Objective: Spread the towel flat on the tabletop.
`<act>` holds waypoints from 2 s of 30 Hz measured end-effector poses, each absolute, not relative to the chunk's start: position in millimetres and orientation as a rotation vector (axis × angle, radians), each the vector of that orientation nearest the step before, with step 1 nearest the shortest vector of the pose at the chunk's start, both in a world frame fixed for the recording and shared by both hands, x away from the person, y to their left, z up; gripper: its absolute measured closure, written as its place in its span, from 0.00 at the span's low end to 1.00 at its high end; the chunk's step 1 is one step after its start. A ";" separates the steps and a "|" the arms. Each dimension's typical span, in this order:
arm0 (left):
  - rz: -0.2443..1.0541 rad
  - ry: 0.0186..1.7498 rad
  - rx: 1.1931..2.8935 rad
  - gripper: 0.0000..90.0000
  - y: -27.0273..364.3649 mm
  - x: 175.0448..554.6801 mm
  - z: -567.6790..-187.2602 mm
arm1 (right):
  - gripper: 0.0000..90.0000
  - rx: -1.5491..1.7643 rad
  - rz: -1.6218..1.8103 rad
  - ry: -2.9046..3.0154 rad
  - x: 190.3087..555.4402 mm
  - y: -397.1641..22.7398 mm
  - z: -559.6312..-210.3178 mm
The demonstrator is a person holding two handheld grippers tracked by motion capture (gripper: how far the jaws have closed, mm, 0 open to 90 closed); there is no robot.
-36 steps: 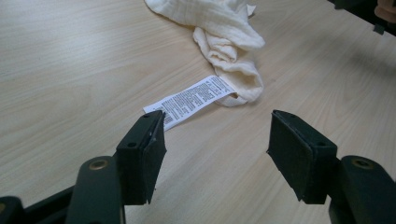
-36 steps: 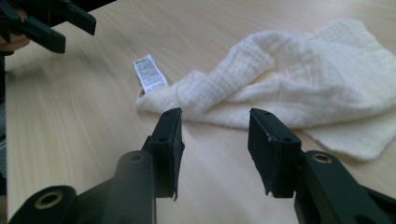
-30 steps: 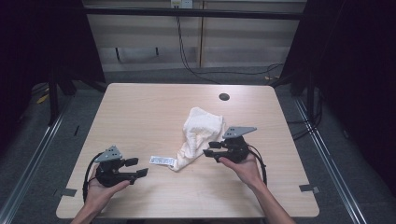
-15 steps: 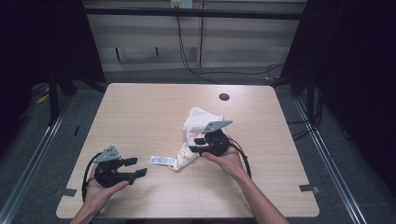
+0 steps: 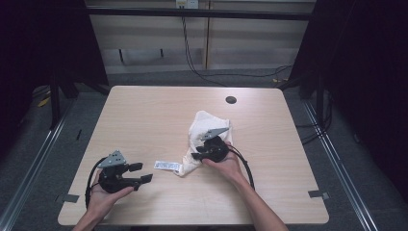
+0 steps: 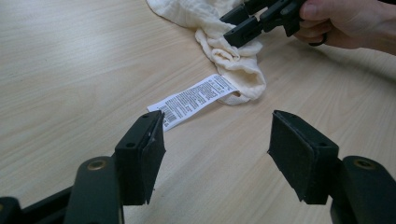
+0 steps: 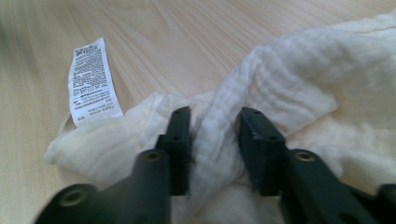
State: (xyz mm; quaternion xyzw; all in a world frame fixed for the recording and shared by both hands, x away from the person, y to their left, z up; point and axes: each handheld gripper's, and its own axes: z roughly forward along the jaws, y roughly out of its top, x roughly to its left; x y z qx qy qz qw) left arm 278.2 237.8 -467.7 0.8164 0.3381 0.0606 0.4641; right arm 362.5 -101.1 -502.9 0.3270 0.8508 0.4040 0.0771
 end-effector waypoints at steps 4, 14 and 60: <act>0.148 0.831 2.010 0.40 236.7 277.7 -467.7 | 0.87 0.978 1.227 2.574 356.0 -109.2 -503.0; 0.141 0.800 2.040 0.50 231.9 277.1 -468.6 | 0.89 0.921 1.227 2.648 326.9 -125.9 -499.9; 0.053 0.632 2.114 0.72 168.8 282.0 -457.9 | 0.96 0.764 1.183 2.666 275.1 -127.3 -491.0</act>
